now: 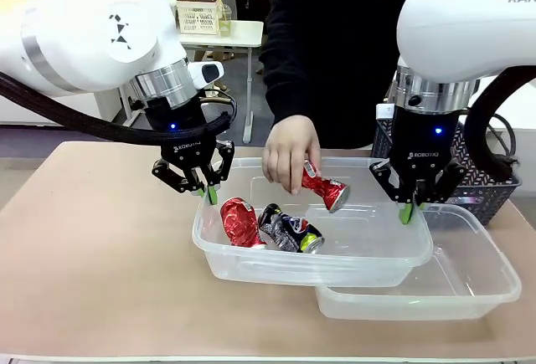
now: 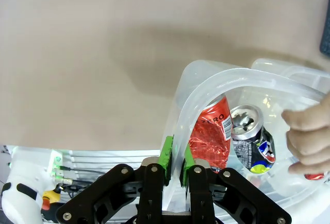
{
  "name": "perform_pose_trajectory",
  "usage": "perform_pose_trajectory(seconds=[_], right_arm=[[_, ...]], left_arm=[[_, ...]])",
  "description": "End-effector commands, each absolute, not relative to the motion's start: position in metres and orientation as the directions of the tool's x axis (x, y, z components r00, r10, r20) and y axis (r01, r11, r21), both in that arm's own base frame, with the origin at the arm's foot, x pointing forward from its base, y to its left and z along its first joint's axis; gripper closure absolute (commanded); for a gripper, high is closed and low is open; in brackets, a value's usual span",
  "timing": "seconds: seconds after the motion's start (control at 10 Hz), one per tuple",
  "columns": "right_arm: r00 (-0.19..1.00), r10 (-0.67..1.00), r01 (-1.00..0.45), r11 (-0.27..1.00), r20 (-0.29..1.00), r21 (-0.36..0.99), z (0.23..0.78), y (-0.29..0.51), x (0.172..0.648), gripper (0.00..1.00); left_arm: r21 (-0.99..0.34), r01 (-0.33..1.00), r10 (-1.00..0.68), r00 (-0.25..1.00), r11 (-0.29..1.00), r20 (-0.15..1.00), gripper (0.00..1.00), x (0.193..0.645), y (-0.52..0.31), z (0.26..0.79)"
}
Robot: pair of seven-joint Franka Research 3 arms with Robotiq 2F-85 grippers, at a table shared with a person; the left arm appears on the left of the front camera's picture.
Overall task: Sort the waste into each basket.
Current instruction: Offer the picked Organizing box to the human.
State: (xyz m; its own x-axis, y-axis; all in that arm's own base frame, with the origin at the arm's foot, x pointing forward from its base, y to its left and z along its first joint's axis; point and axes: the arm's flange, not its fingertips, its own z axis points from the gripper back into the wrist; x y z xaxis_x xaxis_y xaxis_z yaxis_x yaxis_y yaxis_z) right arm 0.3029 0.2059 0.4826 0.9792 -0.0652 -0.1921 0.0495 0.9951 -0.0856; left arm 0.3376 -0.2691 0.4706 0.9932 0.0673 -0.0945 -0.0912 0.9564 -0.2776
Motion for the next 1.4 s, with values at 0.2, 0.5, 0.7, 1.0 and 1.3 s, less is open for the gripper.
perform_pose_trajectory(seconds=[0.2, 0.5, 0.7, 1.0, 1.3], right_arm=[[0.978, -0.051, 0.035, 0.996, -0.202, -0.078, 0.4862, 0.2108, 0.3027, 0.94], [0.978, -0.051, 0.035, 0.996, -0.202, -0.078, 0.4862, 0.2108, 0.3027, 0.94], [0.978, -0.051, 0.035, 0.996, -0.202, -0.078, 0.4862, 0.2108, 0.3027, 0.94], [0.978, -0.051, 0.035, 0.996, -0.202, -0.078, 0.4862, 0.2108, 0.3027, 0.94], [0.978, -0.051, 0.035, 0.996, -0.202, -0.078, 0.4862, 0.2108, 0.3027, 0.94]], left_arm=[[-0.295, -0.11, 0.089, 0.992, 0.949, -0.085, 0.93, 0.3366, -0.269, 0.4763], [-0.295, -0.11, 0.089, 0.992, 0.949, -0.085, 0.93, 0.3366, -0.269, 0.4763], [-0.295, -0.11, 0.089, 0.992, 0.949, -0.085, 0.93, 0.3366, -0.269, 0.4763], [-0.295, -0.11, 0.089, 0.992, 0.949, -0.085, 0.93, 0.3366, -0.269, 0.4763], [-0.295, -0.11, 0.089, 0.992, 0.949, -0.085, 0.93, 0.3366, -0.269, 0.4763]])
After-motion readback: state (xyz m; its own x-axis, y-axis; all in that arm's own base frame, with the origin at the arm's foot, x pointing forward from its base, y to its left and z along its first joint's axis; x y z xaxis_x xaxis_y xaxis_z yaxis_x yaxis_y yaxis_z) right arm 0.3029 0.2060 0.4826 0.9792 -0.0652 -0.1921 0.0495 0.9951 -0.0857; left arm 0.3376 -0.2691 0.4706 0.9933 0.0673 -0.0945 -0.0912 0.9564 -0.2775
